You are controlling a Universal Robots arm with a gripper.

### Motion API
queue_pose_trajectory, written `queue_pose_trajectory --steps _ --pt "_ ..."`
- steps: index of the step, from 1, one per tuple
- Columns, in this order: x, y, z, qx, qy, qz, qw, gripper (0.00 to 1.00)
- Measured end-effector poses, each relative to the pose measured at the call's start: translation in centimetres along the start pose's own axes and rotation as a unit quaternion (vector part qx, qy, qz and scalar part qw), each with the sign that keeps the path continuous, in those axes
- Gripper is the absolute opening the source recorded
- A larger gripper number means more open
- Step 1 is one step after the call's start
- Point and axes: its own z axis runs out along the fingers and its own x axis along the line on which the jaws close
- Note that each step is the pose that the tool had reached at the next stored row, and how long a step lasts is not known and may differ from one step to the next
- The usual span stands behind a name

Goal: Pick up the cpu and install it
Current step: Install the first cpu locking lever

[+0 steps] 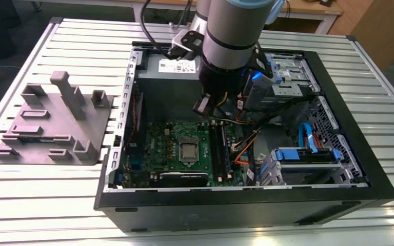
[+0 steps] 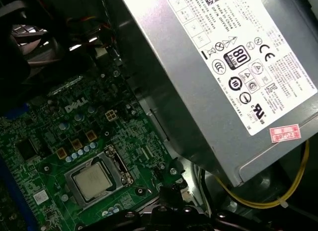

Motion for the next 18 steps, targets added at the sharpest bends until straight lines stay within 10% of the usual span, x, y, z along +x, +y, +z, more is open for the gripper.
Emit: queue_pose_trajectory --steps 18 --pt "0.62 -0.32 1.16 -0.0009 0.0006 -0.007 0.99997 0.1"
